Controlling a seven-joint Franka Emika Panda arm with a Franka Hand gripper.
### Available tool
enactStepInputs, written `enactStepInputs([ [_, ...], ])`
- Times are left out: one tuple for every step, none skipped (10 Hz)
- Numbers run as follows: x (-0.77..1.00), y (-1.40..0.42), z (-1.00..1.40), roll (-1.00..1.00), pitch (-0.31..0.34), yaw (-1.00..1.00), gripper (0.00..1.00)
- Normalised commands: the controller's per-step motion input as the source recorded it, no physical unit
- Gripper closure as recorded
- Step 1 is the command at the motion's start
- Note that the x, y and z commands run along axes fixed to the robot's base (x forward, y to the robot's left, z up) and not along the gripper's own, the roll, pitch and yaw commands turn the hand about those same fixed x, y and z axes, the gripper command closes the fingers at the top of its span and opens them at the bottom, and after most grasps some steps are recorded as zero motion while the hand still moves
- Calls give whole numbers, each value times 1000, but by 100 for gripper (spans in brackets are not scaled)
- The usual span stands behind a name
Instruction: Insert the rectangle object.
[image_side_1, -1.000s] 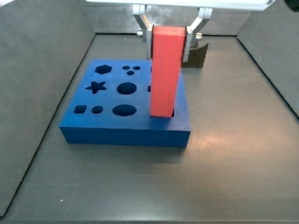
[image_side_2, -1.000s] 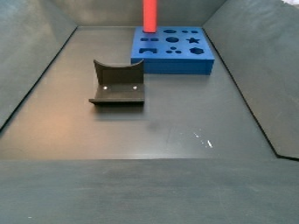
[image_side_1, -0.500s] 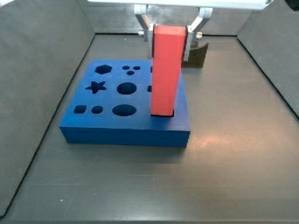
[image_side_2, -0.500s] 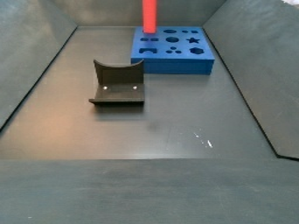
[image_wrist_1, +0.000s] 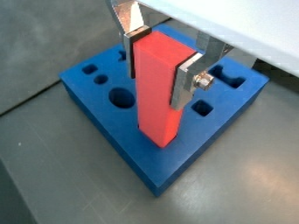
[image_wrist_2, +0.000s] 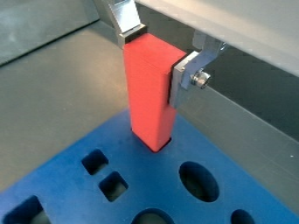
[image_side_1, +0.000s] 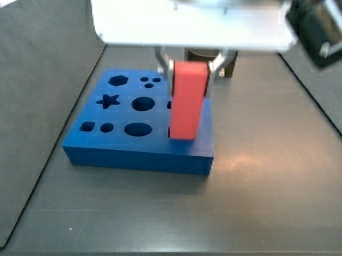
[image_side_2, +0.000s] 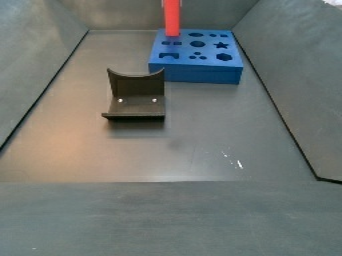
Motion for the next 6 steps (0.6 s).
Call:
enactStepInputs([
  [337,-34,-443,-41,24,-29,100],
  [389,0,-466,-7,33,34,100],
  [254,0,-369,-6,0,220,100],
  [66,0,-103,-67,-36,0,100],
  [49,0,0,0,24,0,100],
  [0,0,0,0,0,0,100],
])
